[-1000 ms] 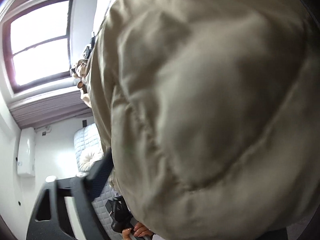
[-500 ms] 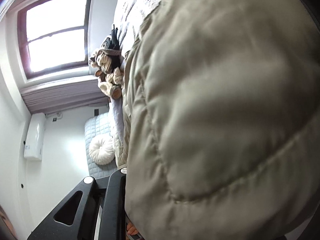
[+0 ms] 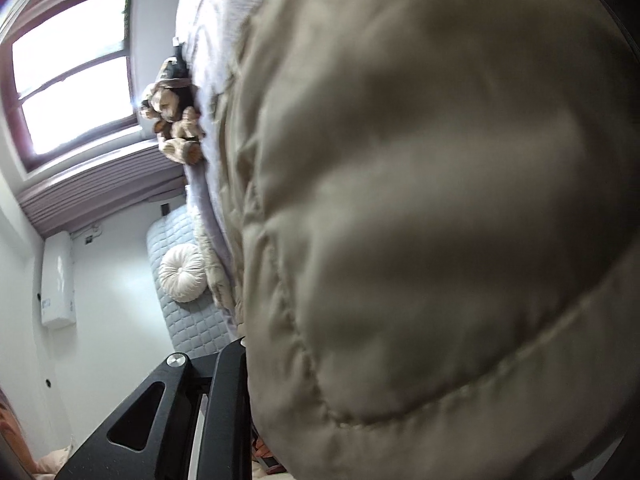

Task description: Fold large clothes

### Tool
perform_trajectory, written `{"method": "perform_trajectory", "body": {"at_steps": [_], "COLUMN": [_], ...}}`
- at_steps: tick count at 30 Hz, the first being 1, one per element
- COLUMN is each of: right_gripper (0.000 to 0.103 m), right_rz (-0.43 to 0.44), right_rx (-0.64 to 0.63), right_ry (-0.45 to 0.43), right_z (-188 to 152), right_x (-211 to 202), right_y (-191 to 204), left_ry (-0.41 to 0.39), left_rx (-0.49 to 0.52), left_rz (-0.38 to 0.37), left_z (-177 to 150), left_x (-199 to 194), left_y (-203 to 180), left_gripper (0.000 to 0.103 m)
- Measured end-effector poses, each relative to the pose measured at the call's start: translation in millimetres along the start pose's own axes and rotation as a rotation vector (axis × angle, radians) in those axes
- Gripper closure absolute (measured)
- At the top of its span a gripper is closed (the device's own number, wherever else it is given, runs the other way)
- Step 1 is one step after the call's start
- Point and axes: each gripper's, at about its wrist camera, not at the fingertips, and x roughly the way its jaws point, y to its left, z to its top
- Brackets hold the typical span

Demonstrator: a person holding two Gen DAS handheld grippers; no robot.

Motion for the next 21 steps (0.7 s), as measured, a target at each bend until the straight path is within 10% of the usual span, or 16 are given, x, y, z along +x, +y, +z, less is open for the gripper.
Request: {"method": "perform_trajectory", "body": {"at_steps": [3, 7, 17, 21], "right_gripper": [0.062, 0.054, 0.046, 0.079], "right_rz": [-0.044, -0.110, -0.262, -0.177], "right_rx": [0.052, 0.029, -0.127, -0.218], "right_ry": [0.007, 0.021, 0.145, 0.153], "right_z": [8.6, 10.0, 8.5, -11.9], "right_x": [8.7, 1.5, -21.5, -13.2], "right_y": [-6.9, -0.6, 34.2, 74.0], "left_ry": [0.018, 0.014, -0.103, -0.196], "left_rx": [-0.005, 0.041, 0.096, 0.135], "left_rz": [0.041, 0.185, 0.351, 0.341], "left_z": [2.2, 10.7, 22.4, 42.8], "left_x": [4.1, -1.6, -67.3, -81.9], "left_y": [1.4, -9.2, -8.2, -26.4], "left_gripper": [0.079, 0.036, 0.036, 0.036]}}
